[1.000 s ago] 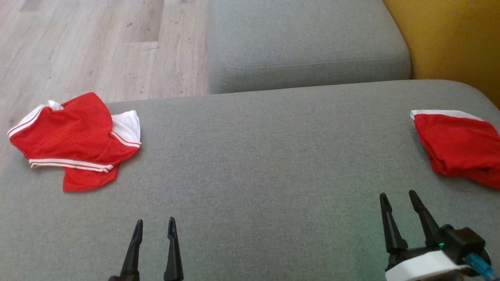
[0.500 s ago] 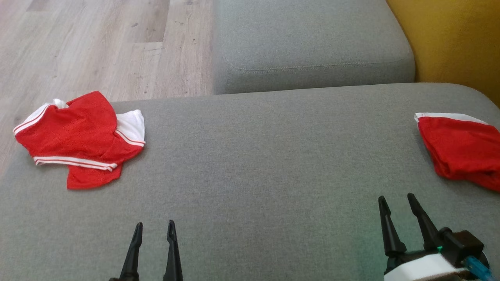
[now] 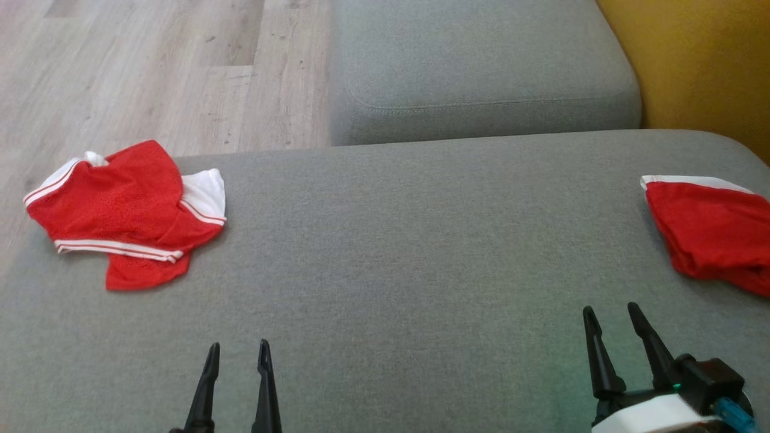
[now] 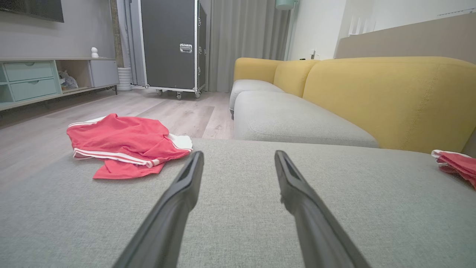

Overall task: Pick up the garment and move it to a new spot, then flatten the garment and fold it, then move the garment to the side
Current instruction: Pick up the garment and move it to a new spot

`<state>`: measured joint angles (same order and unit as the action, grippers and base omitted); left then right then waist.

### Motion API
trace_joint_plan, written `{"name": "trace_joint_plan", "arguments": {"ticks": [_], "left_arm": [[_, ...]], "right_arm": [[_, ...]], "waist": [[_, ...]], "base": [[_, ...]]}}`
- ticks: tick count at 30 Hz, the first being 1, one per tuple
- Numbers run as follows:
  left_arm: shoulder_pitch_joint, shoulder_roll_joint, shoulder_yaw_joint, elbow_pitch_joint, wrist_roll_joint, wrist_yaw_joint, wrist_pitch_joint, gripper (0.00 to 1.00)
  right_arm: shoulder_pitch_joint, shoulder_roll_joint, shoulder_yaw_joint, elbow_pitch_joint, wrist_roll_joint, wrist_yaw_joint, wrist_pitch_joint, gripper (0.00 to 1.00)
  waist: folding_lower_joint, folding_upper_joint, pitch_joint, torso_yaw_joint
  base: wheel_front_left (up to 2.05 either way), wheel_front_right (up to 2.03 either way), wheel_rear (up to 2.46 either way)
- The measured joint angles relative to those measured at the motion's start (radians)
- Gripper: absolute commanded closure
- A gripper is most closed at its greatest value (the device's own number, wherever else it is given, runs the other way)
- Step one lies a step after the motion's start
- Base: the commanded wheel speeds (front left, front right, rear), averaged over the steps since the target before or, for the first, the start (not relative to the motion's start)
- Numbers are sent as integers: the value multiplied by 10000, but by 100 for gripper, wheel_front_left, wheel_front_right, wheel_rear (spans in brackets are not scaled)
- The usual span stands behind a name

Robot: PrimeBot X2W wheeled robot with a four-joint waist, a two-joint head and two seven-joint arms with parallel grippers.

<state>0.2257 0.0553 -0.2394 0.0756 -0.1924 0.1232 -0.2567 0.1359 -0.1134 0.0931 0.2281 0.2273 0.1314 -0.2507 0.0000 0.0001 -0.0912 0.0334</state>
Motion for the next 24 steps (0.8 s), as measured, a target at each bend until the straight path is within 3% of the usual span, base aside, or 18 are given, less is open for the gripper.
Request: {"name": "trace_joint_plan", "arguments": {"ticks": [9, 24], "left_arm": [[-5, 0, 75, 40, 236, 115, 2, 0], [-12, 0, 537, -426, 251, 322, 2, 0]], "right_arm": [[143, 0, 27, 17, -4, 0, 0, 0], [-23, 98, 322, 157, -10, 0, 0, 0]], "waist": [[0, 0, 79, 705], [0, 0, 412, 2959]], "base": [[0, 0, 0], [0, 0, 0]]}}
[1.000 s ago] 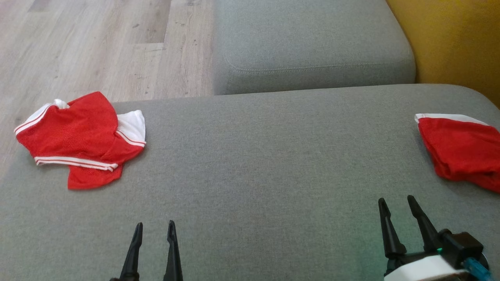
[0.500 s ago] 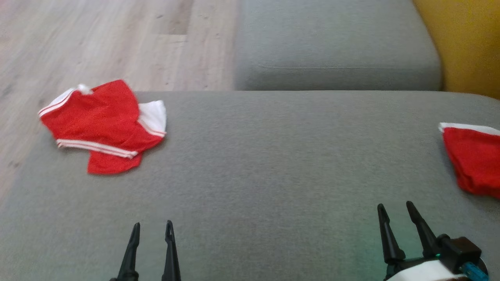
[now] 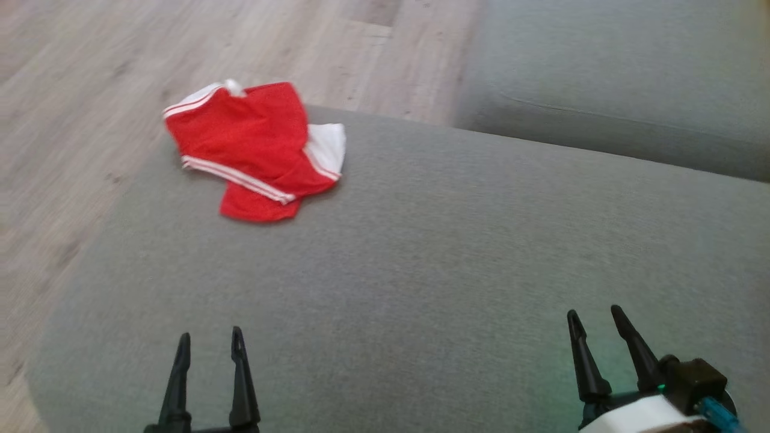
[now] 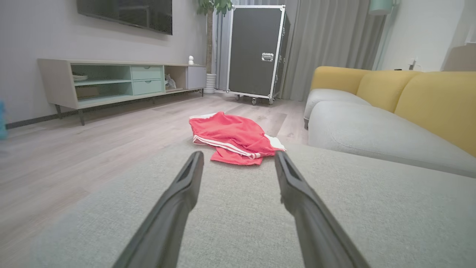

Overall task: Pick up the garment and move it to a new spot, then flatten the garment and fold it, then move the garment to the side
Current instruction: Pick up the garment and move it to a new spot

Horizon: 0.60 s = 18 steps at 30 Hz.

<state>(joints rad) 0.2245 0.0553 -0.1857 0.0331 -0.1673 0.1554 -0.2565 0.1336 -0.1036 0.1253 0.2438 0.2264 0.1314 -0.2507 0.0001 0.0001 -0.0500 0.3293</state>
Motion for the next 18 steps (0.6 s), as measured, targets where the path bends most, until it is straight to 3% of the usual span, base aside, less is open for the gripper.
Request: {"name": "trace_joint_plan", "arguments": {"ticks": [6, 14, 18], "left_arm": [[8, 0, 234, -102, -31, -6, -2, 0], [-69, 0, 550, -230, 69, -21, 0, 0], [-851, 31, 963, -374, 293, -245, -2, 0]], "right_arm": [[-58, 27, 31, 44, 0, 0, 0, 0], [-56, 0, 0, 52, -2, 0, 0, 0], [-74, -198, -23, -84, -38, 0, 0, 0]], "waist": [[0, 0, 92, 411], [-1, 0, 385, 294], [-1, 0, 806, 219]], "base": [[0, 0, 0], [0, 0, 0], [0, 0, 0]]}}
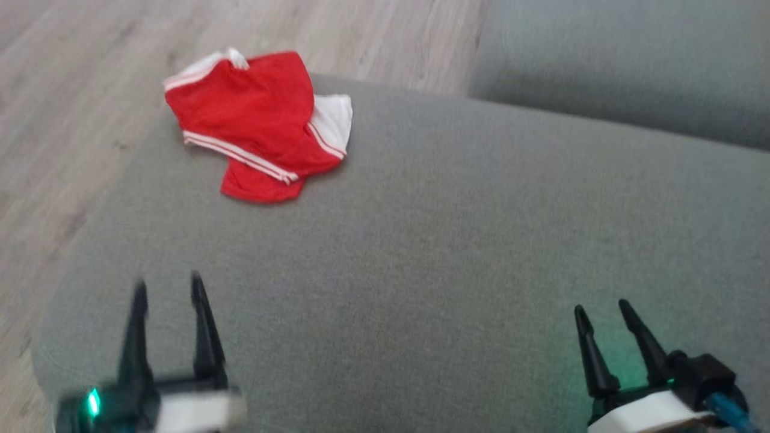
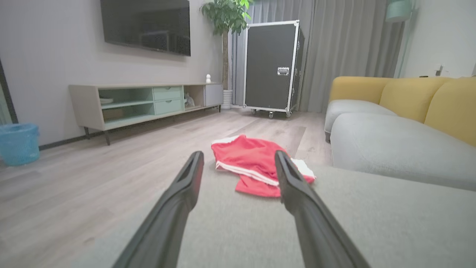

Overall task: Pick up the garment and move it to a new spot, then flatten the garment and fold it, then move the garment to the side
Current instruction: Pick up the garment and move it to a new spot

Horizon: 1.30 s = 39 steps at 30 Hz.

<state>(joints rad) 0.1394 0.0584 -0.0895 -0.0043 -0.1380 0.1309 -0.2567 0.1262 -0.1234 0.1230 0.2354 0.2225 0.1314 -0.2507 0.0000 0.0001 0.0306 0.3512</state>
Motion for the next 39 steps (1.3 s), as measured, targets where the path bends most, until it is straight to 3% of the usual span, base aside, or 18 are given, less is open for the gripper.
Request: {"name": "trace_joint_plan", "arguments": {"ticks": [9, 12, 13, 17, 20, 27, 32, 33, 34, 35, 39], "left_arm": [[-3910, 370, 443, 686, 165, -709, -4, 0], [-5754, 608, 483, 1835, 109, -984, 318, 0], [-7112, 646, 512, 2717, -61, -1108, 788, 0], [-9422, 658, 646, 4679, -441, -1225, 1799, 0], [-10605, 688, 851, 6383, -652, -1198, 2502, 0], [-12075, 917, 1016, 9904, -656, -642, 3689, 0], [-12274, 857, 1177, 11273, -894, -481, 3802, 0], [-12401, 880, 1195, 11369, -901, -445, 3639, 19], [-12499, 895, 1193, 11465, -897, -364, 3325, 88], [-12534, 892, 1156, 11551, -884, -345, 2966, 100], [-12530, 963, 1032, 11658, -773, -552, 1452, 100]], "right_arm": [[-1034, -1081, 82, -552, -40, 0, 0, 0], [-1522, -1553, 63, -813, -42, 0, 0, 0], [-1768, -1877, 69, -909, -42, 0, 0, 0], [-2002, -2408, 107, -1072, -40, 0, -2, 0], [-2150, -2784, 71, -1294, -40, 0, -2, 0], [-2438, -3444, -128, -2123, -23, 0, -96, 0], [-2475, -3590, -343, -2602, 58, 0, -136, 0], [-2501, -3591, -362, -2642, 63, 0, -136, 0], [-2531, -3588, -362, -2662, 61, 0, -136, 0], [-2568, -3576, -360, -2642, 61, 0, -136, 0], [-2621, -3478, -349, -2330, 59, 0, -132, 0]], "waist": [[2, 0, 1495, -147], [3, -1, 2194, -204], [4, 0, 2659, -237], [4, -1, 3509, -336], [3, -1, 4097, -446], [1, -1, 5226, -728], [-1, 0, 5759, -904], [-2, 0, 5811, -932], [-1, 0, 5828, -963], [1, -1, 5804, -980], [1, -1, 5518, -1002]], "base": [[0, 0, 0], [0, 0, 0], [0, 0, 0], [0, 0, 0], [0, 0, 0], [0, 0, 0], [0, 0, 0], [0, 0, 0], [0, 0, 0], [0, 0, 0], [0, 0, 0]]}}
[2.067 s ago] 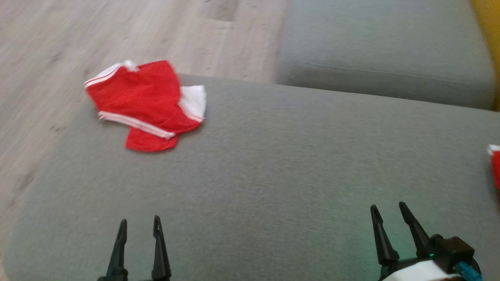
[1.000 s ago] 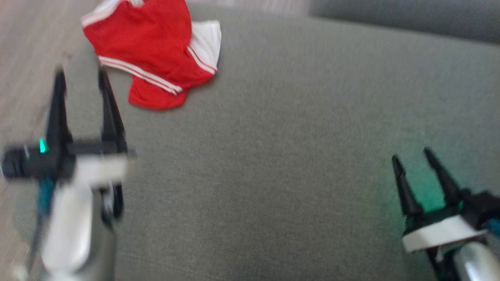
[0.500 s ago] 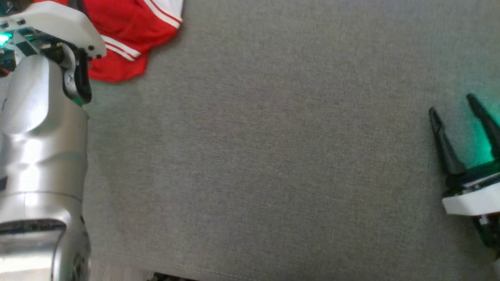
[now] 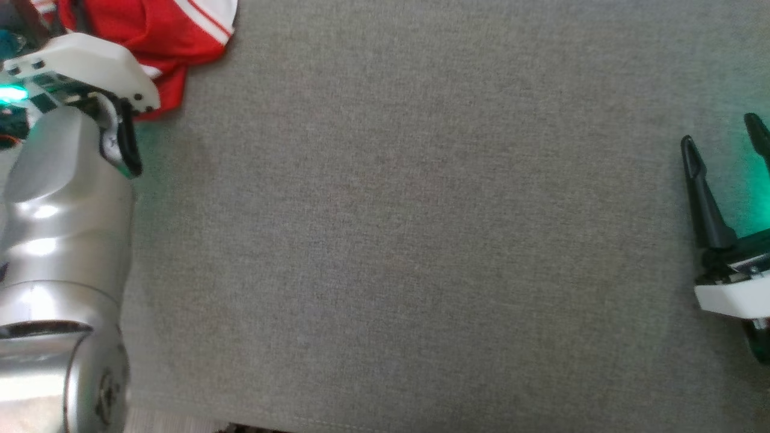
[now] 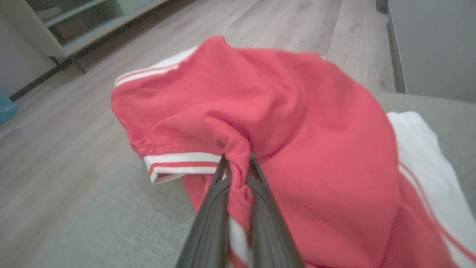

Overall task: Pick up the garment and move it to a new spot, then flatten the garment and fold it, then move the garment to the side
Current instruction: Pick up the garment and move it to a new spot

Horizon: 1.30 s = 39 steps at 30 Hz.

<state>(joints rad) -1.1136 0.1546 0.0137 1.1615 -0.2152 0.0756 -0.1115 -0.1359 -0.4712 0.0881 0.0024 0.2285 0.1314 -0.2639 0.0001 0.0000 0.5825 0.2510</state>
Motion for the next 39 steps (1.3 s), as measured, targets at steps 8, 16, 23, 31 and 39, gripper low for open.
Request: {"name": "trace_joint_plan", "arguments": {"ticks": [8, 16, 23, 31, 39], "left_arm": [[-624, 702, -980, -159, 894, -635, -1193, 100], [-1054, 719, -2167, -863, 1522, -1651, -1285, 100], [-1035, 247, -2869, -1488, 1404, -2004, -790, 100], [865, -696, -4915, -3225, 2, -2080, -63, 100], [3695, -823, -6472, -3521, -244, -2075, -255, 100]], "right_arm": [[-168, 1095, 685, 943, -8, 0, 44, 0], [240, 2282, 949, 1417, -8, 0, 44, 0], [1007, 2788, 943, 1419, -61, 0, 44, 0], [1309, 3064, 938, 1273, -98, 0, 46, 0], [1220, 3231, 1083, 1212, -81, 0, 46, 0]], "waist": [[0, 0, -1374, -282], [-3, 1, -3408, -1064], [-4, 1, -4664, -2145], [-4, 1, -5415, -3848], [2, 1, -4747, -4707]], "base": [[0, 0, 0], [0, 0, 0], [0, 0, 0], [0, 0, 0], [0, 0, 0]]}}
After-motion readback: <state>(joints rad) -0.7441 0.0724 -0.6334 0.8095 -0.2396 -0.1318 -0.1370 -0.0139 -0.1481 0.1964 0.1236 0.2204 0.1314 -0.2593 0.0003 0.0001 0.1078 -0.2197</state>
